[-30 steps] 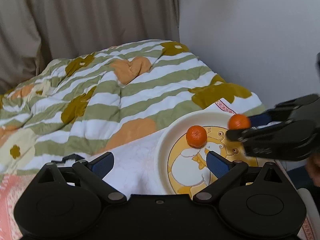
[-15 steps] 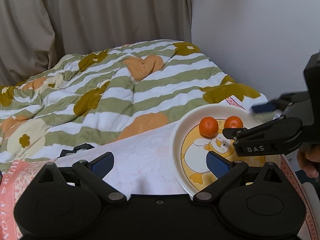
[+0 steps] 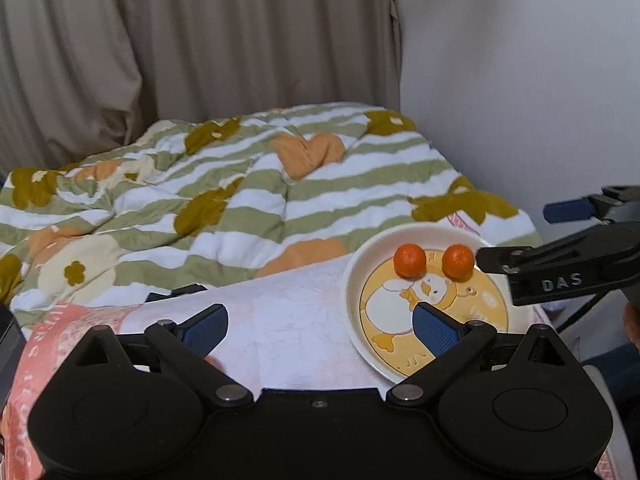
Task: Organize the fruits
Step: 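Lower the right tool's tangerine into the bowl and open it, then grasp the large yellow apple with the left tool while the right tool grasps an orange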
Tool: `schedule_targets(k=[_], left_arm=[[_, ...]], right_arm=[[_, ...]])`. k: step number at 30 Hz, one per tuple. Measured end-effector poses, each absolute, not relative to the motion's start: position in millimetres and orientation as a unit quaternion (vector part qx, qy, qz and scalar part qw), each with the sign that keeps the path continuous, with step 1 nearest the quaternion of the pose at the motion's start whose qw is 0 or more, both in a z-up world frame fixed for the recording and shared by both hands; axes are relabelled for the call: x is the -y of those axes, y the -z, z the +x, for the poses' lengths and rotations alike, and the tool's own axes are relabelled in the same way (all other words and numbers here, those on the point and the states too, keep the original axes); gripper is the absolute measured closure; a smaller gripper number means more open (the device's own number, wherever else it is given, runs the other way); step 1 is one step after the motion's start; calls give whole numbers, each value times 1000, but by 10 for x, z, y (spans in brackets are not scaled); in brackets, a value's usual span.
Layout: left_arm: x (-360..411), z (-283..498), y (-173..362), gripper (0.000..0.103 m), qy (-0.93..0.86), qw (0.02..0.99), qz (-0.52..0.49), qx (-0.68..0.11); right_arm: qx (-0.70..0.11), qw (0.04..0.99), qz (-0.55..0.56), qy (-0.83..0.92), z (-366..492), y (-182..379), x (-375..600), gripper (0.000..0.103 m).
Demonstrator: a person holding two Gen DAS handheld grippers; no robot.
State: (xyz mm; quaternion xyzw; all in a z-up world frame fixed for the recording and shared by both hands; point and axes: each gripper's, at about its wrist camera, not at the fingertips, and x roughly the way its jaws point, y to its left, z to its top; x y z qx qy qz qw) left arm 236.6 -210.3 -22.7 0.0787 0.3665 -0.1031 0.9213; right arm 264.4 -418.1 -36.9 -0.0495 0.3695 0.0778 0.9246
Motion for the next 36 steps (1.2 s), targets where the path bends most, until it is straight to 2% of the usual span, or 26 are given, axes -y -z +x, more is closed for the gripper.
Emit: schedule_targets(k=[17, 27, 36], left_arm=[[1648, 1325, -270, 2, 28, 949, 45, -310], [963, 769, -282, 2, -17, 954, 35, -297], [219, 622, -226, 2, 5, 954, 36, -298]], right_arm=[[-326, 939, -42, -102, 1656, -267, 3930, 0], [-327, 939, -24, -109, 1157, -304, 3372, 0], [-337, 938, -7, -75, 809, -221, 2637, 0]])
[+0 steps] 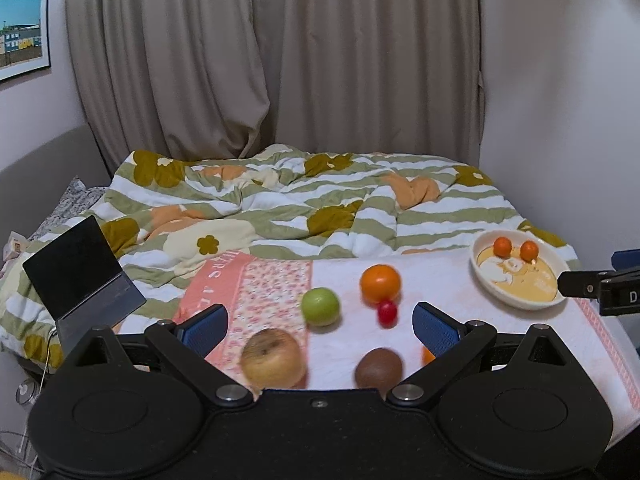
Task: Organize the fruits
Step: 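Grasp the large yellow apple with the left tool while the right tool grasps an orange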
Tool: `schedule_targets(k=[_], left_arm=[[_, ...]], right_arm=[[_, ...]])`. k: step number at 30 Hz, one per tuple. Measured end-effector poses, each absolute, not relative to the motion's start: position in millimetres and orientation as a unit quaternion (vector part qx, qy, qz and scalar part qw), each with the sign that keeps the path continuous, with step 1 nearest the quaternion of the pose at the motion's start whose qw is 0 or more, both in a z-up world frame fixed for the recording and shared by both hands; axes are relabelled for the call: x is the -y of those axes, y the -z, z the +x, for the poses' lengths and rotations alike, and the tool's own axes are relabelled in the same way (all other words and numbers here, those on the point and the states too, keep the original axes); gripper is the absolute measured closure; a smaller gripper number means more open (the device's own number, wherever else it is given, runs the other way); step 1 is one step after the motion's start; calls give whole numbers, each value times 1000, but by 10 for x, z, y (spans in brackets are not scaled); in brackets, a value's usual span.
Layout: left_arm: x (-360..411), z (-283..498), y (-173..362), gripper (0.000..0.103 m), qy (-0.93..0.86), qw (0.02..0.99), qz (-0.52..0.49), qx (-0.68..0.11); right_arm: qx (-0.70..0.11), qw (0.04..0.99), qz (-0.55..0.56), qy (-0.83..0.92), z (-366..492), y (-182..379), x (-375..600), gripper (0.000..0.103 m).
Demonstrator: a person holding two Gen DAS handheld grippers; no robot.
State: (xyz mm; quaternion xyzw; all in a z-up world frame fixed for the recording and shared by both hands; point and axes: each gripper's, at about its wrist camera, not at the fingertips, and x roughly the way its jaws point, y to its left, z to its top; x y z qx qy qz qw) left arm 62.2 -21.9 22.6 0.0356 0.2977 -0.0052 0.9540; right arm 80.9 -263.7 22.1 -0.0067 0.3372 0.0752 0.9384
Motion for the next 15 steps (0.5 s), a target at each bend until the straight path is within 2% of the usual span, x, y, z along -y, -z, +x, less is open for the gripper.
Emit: schedule_targets(k=[15], left_arm=[[-629, 906, 277, 2, 76, 942, 52, -323]], right_arm=[[-361, 932, 6, -15, 833, 512, 1731, 0]])
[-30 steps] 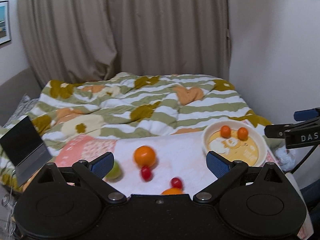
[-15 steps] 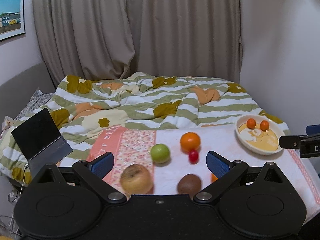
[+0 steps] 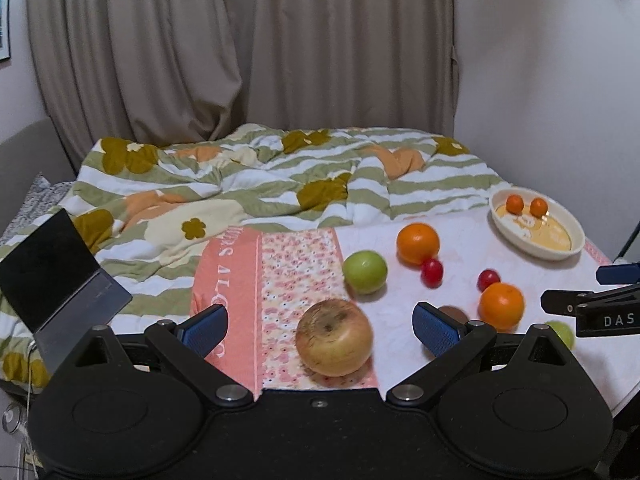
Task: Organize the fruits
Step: 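Grasp the large yellow apple with the left tool while the right tool grasps an orange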
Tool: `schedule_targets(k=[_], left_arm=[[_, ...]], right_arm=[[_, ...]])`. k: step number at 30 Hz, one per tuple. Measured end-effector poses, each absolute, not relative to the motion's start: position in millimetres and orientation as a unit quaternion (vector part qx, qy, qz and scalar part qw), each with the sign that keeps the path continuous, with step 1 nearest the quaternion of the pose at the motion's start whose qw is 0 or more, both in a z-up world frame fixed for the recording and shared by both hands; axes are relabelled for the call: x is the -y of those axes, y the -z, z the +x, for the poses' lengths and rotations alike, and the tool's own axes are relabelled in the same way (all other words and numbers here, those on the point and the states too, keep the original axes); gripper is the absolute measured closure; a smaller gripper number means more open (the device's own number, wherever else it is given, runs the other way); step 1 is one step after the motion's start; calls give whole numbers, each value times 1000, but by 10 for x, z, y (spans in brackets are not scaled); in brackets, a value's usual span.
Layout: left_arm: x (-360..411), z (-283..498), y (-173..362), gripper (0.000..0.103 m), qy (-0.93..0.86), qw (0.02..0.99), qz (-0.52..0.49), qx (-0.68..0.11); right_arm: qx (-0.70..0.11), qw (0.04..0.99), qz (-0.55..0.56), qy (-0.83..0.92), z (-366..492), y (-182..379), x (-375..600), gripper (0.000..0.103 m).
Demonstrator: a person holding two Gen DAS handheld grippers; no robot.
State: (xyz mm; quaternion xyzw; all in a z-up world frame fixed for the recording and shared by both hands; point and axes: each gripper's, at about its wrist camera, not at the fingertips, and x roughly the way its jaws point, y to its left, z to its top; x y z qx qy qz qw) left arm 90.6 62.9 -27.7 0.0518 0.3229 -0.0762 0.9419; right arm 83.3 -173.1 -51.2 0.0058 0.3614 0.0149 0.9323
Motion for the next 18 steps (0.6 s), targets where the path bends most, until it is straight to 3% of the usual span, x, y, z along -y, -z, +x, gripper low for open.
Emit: schedule_targets(k=[18], left_arm=[[-619, 1483, 1070, 4, 116, 917, 48, -378]], right_arm=[[-392, 919, -22, -16, 1351, 1194, 1663, 5]])
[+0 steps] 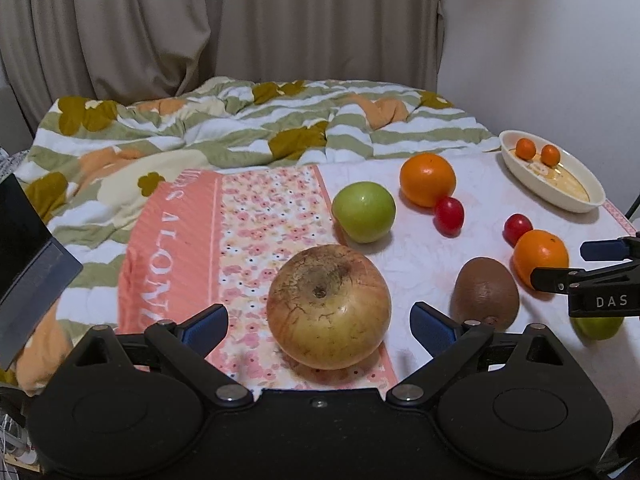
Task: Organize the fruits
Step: 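Grasp the large yellow apple with the left tool while the right tool grasps an orange, then carry the apple into the bowl and open the left tool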
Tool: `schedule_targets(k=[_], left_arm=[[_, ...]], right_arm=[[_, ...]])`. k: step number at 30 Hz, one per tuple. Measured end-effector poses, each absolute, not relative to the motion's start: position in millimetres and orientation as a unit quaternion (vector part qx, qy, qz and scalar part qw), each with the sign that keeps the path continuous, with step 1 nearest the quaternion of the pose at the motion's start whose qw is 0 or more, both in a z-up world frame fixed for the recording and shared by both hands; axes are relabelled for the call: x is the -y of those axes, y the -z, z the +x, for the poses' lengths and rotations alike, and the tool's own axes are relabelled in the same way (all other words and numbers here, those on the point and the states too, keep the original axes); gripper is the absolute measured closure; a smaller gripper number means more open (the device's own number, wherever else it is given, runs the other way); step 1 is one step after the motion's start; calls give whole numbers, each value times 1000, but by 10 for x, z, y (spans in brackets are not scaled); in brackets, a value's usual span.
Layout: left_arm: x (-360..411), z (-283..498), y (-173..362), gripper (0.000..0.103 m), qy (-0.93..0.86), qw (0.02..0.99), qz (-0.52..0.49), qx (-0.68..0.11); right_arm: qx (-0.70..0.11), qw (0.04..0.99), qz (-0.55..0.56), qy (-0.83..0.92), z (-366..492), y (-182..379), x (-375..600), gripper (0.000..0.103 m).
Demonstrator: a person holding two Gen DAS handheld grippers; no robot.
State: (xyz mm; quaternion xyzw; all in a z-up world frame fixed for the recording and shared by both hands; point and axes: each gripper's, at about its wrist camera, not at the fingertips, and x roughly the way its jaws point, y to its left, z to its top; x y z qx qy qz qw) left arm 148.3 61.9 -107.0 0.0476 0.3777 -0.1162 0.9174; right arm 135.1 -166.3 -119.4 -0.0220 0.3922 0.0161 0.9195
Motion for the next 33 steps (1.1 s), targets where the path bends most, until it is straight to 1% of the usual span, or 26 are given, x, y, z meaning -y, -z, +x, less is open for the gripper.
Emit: schedule_targets(k=[2, 5, 7, 9, 15, 17, 19, 25, 26, 28, 33], left_arm=[[-598, 1527, 1116, 6, 117, 916, 51, -381], [-571, 1597, 1165, 11, 117, 912, 49, -390], [-571, 1629, 1186, 11, 115, 911, 45, -394], [-566, 1649, 1198, 13, 114, 910, 42, -397], [-557, 1680, 1220, 25, 118, 907, 37, -402], [-540, 1674, 1220, 25, 118, 908, 41, -401], [-541, 1667, 1219, 25, 117, 908, 41, -401], [-555, 1652, 1211, 25, 114, 907, 35, -403], [-554, 1645, 1211, 25, 113, 908, 37, -402], [-550, 1632, 1211, 25, 112, 908, 39, -401], [-557, 1576, 1209, 26, 105, 909, 39, -401]], right_arm=[[-393, 919, -21, -18, 1384, 1201, 1655, 6], [-397, 918, -16, -20, 1440, 1230, 1661, 11], [-400, 916, -11, -21, 1464, 1246, 1664, 14], [-402, 915, -9, -22, 1471, 1258, 1662, 15], [-404, 914, -6, -25, 1499, 1279, 1654, 16], [-405, 914, -6, -25, 1502, 1282, 1648, 17], [-406, 914, -6, -26, 1507, 1286, 1646, 20], [-407, 913, -5, -26, 1517, 1297, 1642, 21], [-406, 913, -4, -25, 1517, 1306, 1640, 21], [-406, 914, -6, -22, 1517, 1321, 1638, 27], [-398, 917, -12, -20, 1481, 1340, 1625, 29]])
